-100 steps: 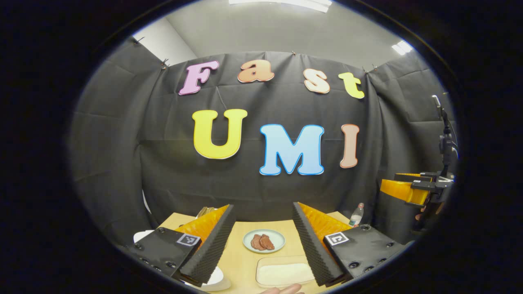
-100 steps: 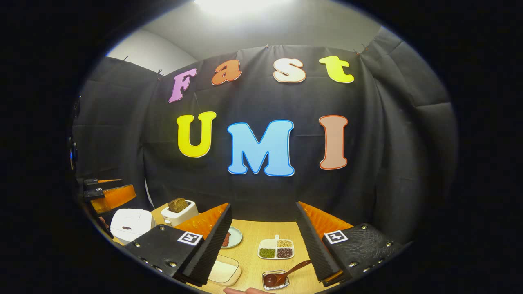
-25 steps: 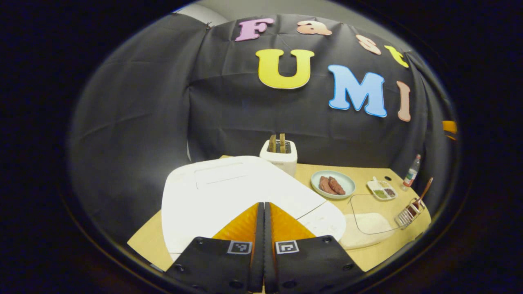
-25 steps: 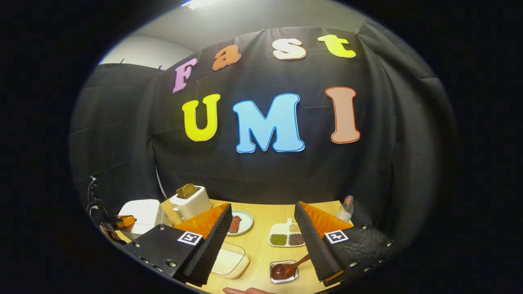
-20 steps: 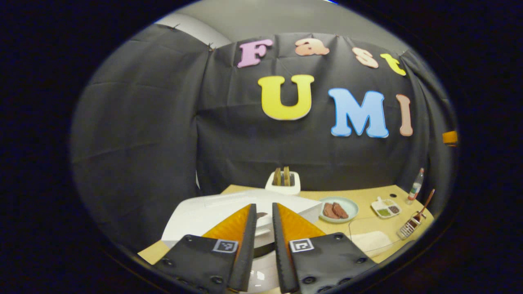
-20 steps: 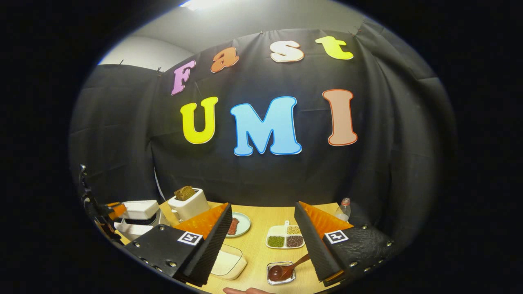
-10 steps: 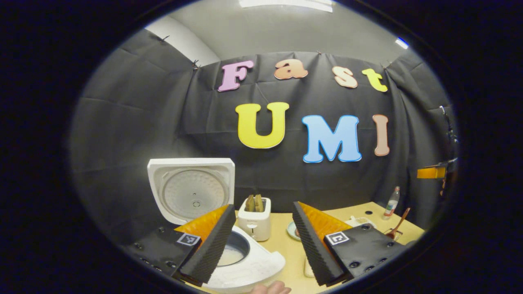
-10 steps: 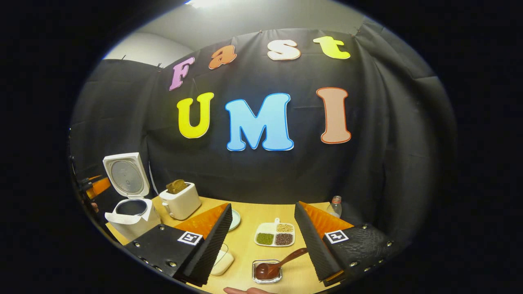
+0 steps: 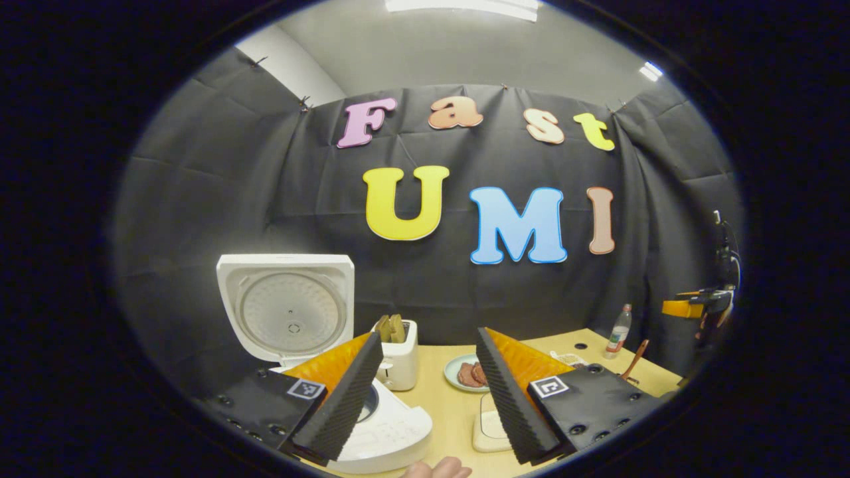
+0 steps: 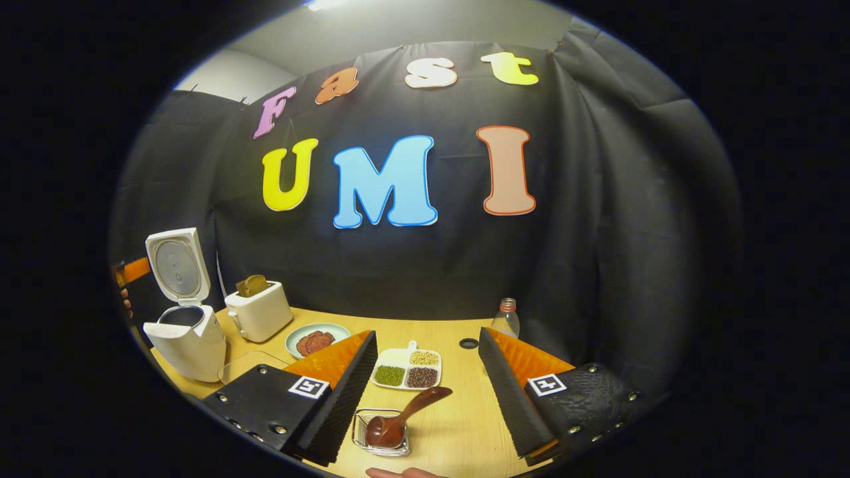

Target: Close the left gripper, press the button to open the rice cooker; take a wooden spoon from the chopstick holder with the right hand, scoop a spoonful of rice and pour it into the rice cooker, then put the wooden spoon back into the chopstick holder.

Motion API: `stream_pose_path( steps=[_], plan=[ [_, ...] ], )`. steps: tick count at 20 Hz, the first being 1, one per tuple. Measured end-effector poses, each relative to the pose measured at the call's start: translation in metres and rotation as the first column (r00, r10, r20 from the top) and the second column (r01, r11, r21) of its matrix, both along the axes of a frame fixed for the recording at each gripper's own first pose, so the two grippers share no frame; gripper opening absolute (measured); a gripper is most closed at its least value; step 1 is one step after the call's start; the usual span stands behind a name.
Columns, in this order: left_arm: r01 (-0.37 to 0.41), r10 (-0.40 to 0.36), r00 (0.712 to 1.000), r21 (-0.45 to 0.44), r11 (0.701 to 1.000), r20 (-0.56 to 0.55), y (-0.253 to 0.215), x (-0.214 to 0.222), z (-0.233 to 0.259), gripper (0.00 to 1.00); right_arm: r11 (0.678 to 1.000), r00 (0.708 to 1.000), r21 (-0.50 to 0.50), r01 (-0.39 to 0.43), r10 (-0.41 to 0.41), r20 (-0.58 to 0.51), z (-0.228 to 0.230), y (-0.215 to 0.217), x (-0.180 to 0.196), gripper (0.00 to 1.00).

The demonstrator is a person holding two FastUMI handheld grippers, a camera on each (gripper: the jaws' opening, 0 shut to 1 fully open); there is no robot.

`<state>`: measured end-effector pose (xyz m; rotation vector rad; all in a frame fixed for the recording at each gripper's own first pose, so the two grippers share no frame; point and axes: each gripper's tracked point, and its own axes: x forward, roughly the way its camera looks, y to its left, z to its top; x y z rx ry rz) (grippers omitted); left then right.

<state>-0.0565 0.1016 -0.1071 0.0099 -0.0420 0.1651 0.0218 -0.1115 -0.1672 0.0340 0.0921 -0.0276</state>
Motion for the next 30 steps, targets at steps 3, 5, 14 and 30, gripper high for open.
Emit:
stream_pose_path(
  steps=[3, 5, 14, 30],
  plan=[
    [-0.014, 0.014, 1.000, 0.015, 1.000, -0.018, 0.001, 0.005, -0.010, 0.94, 1.000, 0.999, 0.014, 0.013, -0.012, -0.037, -0.030, -0.012, 0.011, 0.93],
    [-0.003, 0.004, 1.000, 0.017, 1.000, -0.029, -0.002, 0.006, -0.016, 0.96, 0.999, 0.998, 0.023, 0.023, -0.021, -0.067, -0.054, -0.017, 0.019, 0.94],
    [0.027, -0.025, 0.998, 0.027, 0.999, -0.059, -0.004, 0.010, -0.027, 0.99, 0.995, 0.990, 0.102, 0.019, -0.005, -0.139, -0.108, -0.009, 0.062, 0.94],
    [0.071, -0.071, 0.997, -0.018, 0.997, -0.027, -0.009, 0.001, -0.028, 0.99, 0.987, 0.983, 0.084, -0.135, 0.144, -0.111, -0.103, 0.047, 0.041, 0.43]
  ],
)
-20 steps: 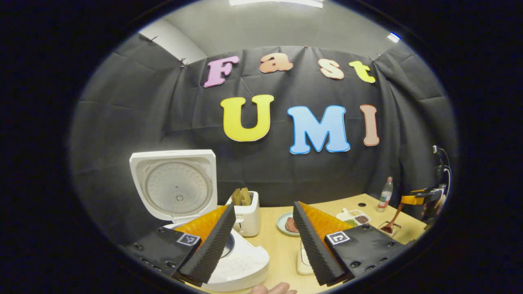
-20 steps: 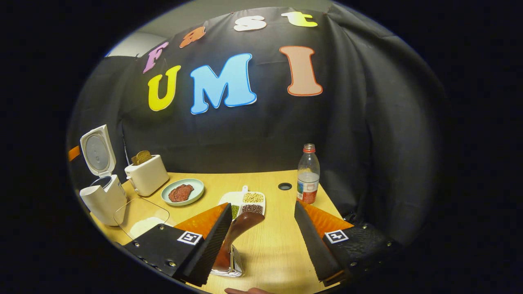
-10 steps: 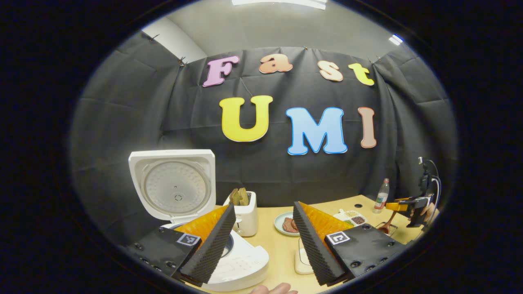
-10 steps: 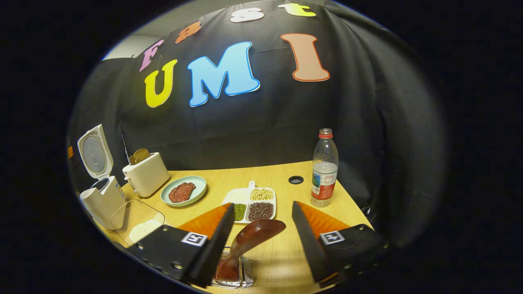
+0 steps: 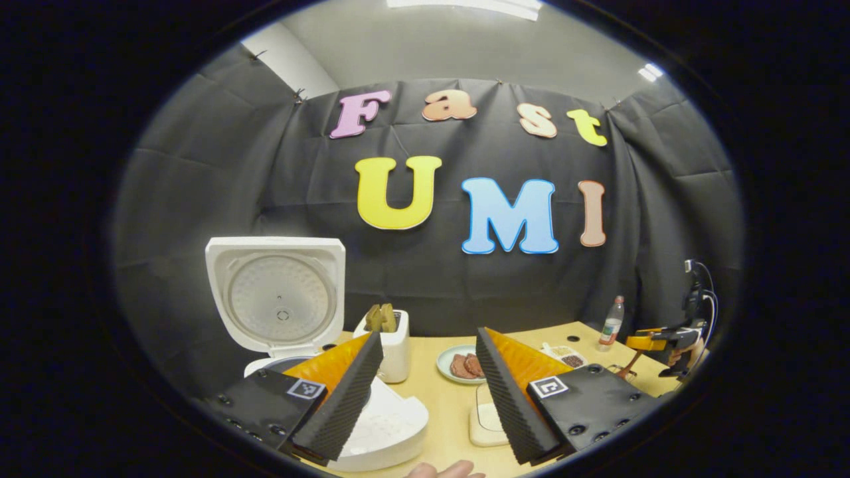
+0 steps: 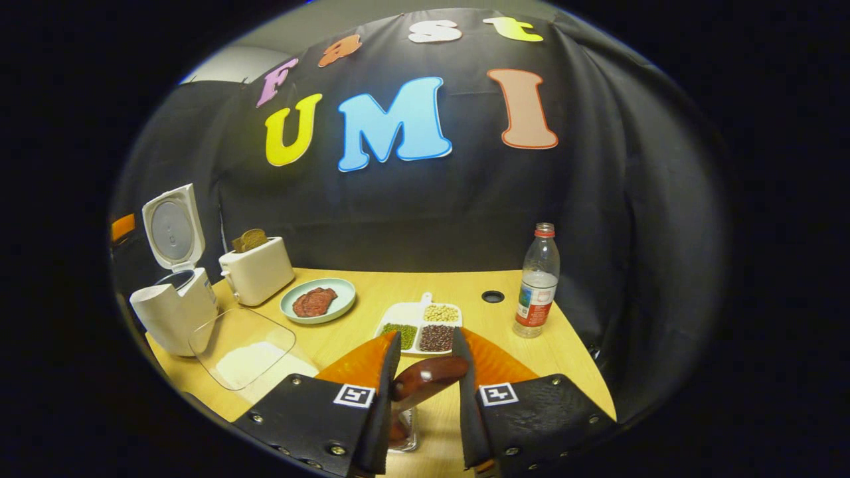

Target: Close the left gripper, press the button to open the rice cooker; take a wooden spoon from the chopstick holder with the right hand, scoop a spoonful of rice and pour it into the rice cooker, then put the wooden spoon back into the chopstick holder.

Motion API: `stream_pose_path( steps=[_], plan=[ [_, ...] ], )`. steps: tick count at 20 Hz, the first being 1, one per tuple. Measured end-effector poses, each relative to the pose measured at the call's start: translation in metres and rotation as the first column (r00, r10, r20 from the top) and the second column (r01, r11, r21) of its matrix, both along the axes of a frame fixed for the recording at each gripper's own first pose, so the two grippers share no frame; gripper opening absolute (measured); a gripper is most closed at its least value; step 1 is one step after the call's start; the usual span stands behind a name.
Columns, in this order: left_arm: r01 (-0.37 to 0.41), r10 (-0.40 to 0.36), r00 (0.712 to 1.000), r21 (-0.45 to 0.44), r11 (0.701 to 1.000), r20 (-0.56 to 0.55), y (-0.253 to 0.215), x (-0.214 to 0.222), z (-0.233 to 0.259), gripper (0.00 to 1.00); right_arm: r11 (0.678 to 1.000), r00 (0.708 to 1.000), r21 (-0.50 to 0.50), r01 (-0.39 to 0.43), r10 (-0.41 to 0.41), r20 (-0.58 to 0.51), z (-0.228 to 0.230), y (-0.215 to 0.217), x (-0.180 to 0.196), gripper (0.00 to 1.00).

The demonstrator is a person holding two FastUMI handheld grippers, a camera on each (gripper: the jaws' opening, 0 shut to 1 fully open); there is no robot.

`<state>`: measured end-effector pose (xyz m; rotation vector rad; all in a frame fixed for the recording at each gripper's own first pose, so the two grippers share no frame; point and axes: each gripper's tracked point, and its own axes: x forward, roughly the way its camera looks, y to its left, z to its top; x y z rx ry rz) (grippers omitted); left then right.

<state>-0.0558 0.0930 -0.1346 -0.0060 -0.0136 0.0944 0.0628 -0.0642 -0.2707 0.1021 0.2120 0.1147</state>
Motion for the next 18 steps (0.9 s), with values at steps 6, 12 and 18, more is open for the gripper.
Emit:
stream_pose_path(
  steps=[6, 12, 18],
  plan=[
    [0.016, -0.016, 1.000, 0.017, 1.000, 0.018, -0.008, -0.013, 0.003, 0.99, 0.996, 1.000, 0.094, -0.001, 0.002, -0.014, 0.012, 0.018, -0.001, 0.18],
    [0.046, -0.046, 0.998, -0.003, 0.999, 0.047, -0.019, -0.022, 0.011, 0.99, 0.992, 0.998, 0.116, 0.058, -0.058, -0.003, 0.056, 0.014, -0.012, 0.18],
    [0.049, -0.051, 0.996, 0.019, 0.999, 0.075, -0.025, -0.026, 0.024, 0.96, 0.991, 0.996, 0.131, 0.036, -0.046, 0.073, 0.116, 0.033, -0.021, 0.18]
  ],
)
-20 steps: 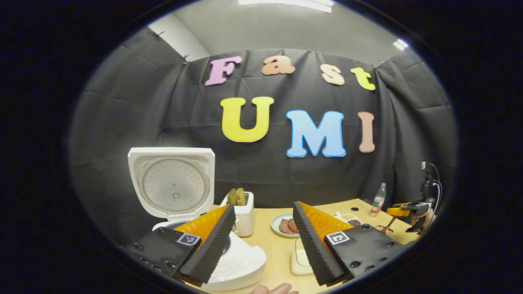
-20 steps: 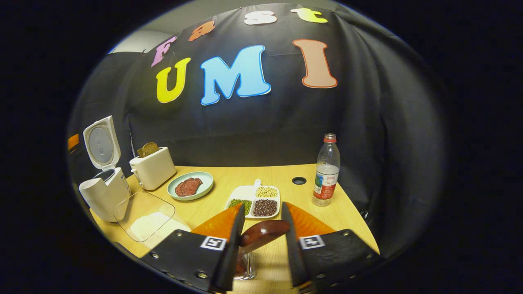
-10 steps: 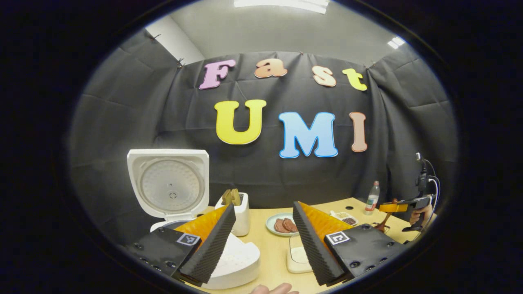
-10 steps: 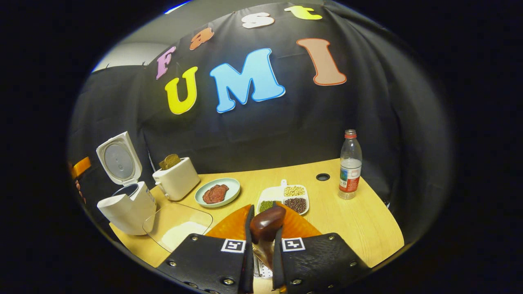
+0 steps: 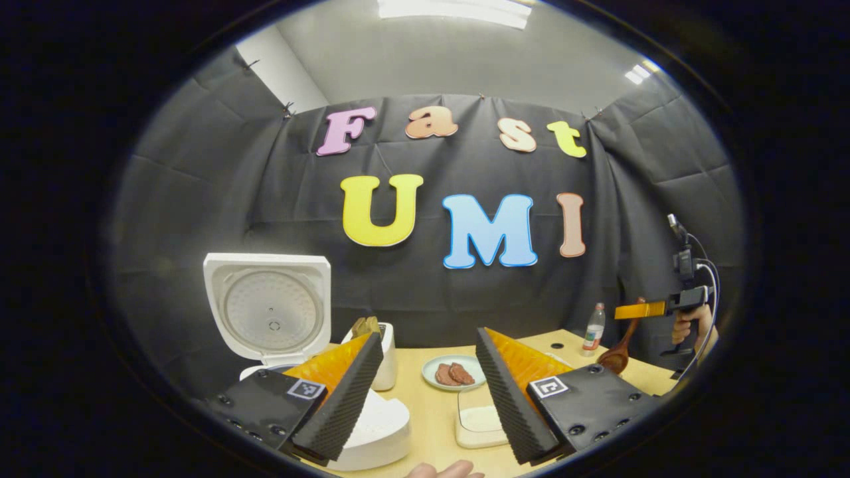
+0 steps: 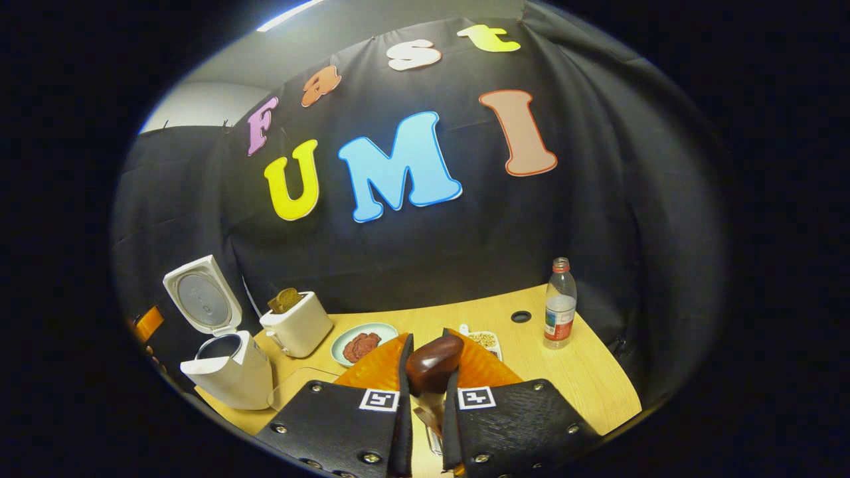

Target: Close the left gripper, press the button to open the rice cooker; take a wooden spoon from the chopstick holder with the right hand, scoop a spoonful of rice and pour it into the rice cooker, then put the wooden spoon back into the chopstick holder.

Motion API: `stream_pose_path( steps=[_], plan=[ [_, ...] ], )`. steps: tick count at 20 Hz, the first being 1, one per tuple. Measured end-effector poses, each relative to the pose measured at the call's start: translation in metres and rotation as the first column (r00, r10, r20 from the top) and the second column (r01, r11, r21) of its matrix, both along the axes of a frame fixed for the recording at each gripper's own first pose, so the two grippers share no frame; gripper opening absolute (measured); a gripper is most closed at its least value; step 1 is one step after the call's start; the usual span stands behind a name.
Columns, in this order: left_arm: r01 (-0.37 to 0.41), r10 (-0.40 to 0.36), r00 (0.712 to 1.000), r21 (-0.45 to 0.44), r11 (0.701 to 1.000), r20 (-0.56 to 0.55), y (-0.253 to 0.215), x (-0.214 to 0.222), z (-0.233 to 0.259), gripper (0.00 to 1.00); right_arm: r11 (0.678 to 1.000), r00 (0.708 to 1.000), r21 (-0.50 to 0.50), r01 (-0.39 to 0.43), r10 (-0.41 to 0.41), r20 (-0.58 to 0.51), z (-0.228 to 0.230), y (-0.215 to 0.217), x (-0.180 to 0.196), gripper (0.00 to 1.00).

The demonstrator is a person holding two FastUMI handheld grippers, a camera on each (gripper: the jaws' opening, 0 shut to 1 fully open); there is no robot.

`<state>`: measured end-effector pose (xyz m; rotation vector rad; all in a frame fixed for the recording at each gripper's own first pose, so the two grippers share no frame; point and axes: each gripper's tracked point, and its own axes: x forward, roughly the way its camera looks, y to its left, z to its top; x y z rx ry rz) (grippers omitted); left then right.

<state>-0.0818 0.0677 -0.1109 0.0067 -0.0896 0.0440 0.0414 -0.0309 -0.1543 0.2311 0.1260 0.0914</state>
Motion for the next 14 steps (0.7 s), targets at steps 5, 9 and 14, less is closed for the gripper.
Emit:
stream_pose_path(
  steps=[5, 9, 14],
  plan=[
    [0.005, -0.005, 1.000, -0.014, 1.000, -0.013, -0.001, -0.001, -0.010, 0.99, 0.996, 0.995, -0.024, -0.087, 0.088, 0.048, 0.036, 0.057, 0.001, 0.18],
    [0.004, -0.004, 1.000, 0.001, 1.000, -0.003, 0.000, -0.005, -0.010, 0.96, 0.987, 0.987, -0.052, -0.152, 0.155, 0.049, 0.038, 0.109, 0.011, 0.18],
    [0.021, -0.021, 1.000, -0.022, 1.000, 0.022, -0.001, -0.008, 0.004, 0.96, 0.974, 0.977, -0.083, -0.212, 0.212, -0.013, 0.003, 0.159, 0.041, 0.18]
  ],
)
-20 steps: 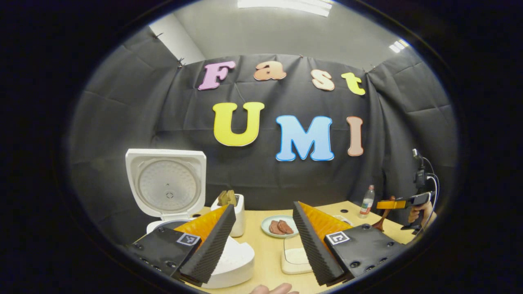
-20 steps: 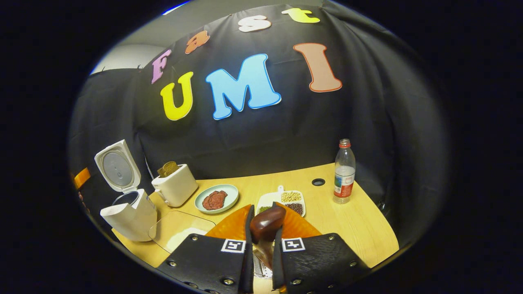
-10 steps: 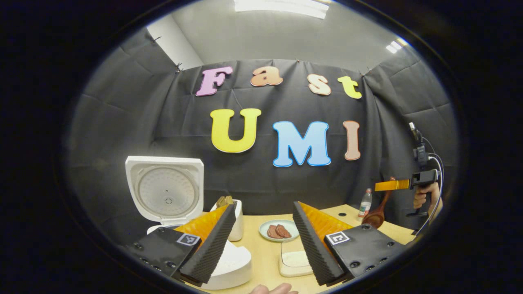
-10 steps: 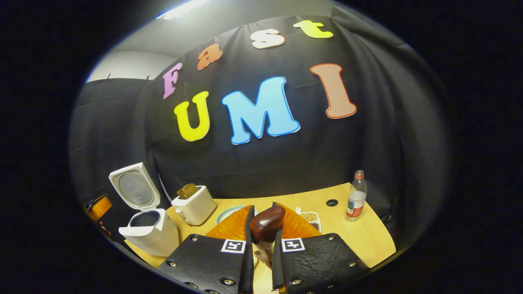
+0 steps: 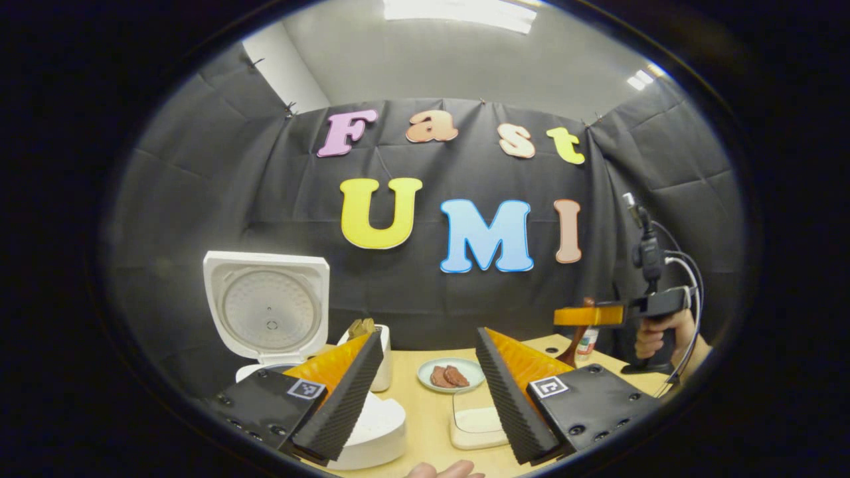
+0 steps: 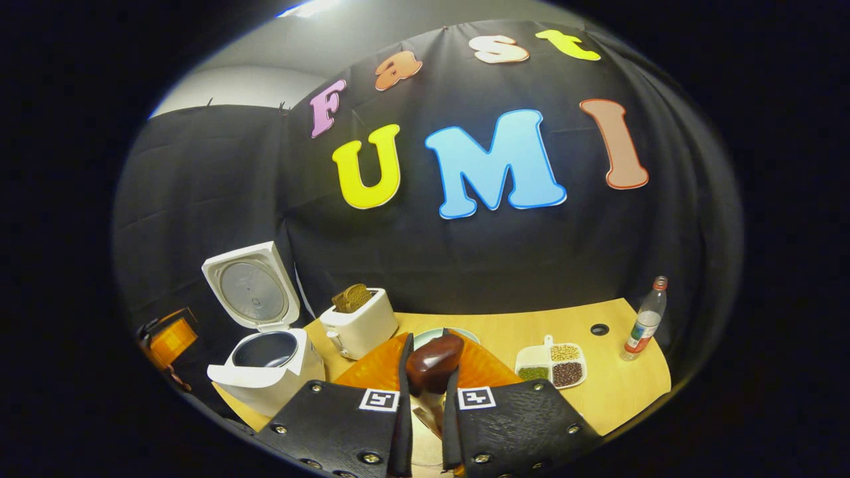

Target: Close the left gripper, press the button to open the rice cooker; take a wooden spoon from the chopstick holder with the right hand, scoop a spoonful of rice and pour it into the rice cooker, then put the wooden spoon back into the chopstick holder.

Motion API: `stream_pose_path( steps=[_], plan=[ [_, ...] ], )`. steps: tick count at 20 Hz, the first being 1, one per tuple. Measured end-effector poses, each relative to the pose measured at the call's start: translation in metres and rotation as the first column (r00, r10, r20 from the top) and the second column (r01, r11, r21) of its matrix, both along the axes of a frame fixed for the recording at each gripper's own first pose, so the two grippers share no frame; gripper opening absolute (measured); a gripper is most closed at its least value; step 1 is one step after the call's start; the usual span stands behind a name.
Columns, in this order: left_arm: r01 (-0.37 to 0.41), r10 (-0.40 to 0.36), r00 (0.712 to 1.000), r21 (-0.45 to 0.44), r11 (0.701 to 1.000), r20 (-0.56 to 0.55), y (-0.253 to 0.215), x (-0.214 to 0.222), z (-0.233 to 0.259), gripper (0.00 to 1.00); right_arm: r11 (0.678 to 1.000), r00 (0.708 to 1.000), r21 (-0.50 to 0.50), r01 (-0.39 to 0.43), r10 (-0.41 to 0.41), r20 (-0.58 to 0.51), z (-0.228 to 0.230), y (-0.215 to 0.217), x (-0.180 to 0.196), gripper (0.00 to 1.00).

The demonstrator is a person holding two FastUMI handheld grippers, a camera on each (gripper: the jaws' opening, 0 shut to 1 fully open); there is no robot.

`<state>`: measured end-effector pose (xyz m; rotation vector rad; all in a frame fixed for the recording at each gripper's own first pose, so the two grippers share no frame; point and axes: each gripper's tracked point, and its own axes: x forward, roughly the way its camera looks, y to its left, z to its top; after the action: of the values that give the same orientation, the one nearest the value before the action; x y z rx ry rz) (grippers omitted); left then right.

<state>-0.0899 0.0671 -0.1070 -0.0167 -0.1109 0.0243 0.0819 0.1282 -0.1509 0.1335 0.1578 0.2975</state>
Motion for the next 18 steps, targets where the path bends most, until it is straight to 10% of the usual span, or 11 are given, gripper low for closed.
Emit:
stream_pose_path(
  steps=[18],
  plan=[
    [0.001, -0.001, 1.000, -0.010, 1.000, -0.007, 0.016, -0.008, -0.008, 0.99, 0.986, 0.989, -0.169, 0.007, -0.032, -0.146, -0.118, 0.070, 0.036, 0.18]
  ],
)
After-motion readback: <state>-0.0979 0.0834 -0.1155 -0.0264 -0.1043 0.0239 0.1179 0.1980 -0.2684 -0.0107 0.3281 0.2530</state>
